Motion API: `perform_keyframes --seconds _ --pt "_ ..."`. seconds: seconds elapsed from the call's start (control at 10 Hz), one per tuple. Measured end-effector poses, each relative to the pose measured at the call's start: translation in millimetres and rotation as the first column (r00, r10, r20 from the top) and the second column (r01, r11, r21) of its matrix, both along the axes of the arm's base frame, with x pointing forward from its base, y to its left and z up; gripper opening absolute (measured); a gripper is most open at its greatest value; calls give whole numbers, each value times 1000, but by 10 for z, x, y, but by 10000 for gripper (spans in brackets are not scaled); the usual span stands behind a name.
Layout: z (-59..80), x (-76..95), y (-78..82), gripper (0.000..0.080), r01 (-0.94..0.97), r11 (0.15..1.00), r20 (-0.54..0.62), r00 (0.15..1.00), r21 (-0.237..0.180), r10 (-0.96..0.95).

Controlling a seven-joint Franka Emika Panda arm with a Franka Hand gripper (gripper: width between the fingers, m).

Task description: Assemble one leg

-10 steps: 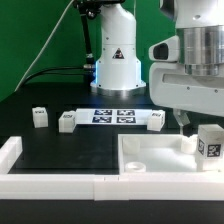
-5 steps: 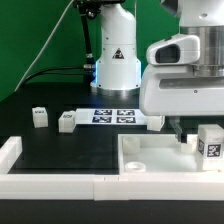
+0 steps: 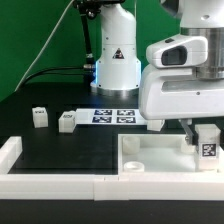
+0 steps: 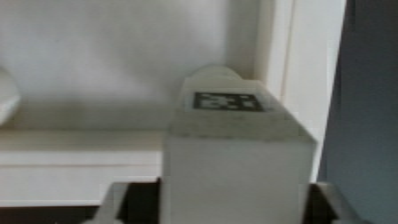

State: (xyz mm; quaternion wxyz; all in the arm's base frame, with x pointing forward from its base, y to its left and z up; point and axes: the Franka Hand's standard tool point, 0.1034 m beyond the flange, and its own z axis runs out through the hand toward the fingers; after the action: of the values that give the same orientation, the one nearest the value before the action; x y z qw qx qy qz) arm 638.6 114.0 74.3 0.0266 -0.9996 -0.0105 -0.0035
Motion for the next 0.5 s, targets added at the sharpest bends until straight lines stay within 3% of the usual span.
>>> perform_keyframes --seconds 0.3,0.5 --pt "-2 2 -6 289 53 999 -1 999 3 -53" --pt "-12 -8 -61 289 394 919 -7 919 32 -394"
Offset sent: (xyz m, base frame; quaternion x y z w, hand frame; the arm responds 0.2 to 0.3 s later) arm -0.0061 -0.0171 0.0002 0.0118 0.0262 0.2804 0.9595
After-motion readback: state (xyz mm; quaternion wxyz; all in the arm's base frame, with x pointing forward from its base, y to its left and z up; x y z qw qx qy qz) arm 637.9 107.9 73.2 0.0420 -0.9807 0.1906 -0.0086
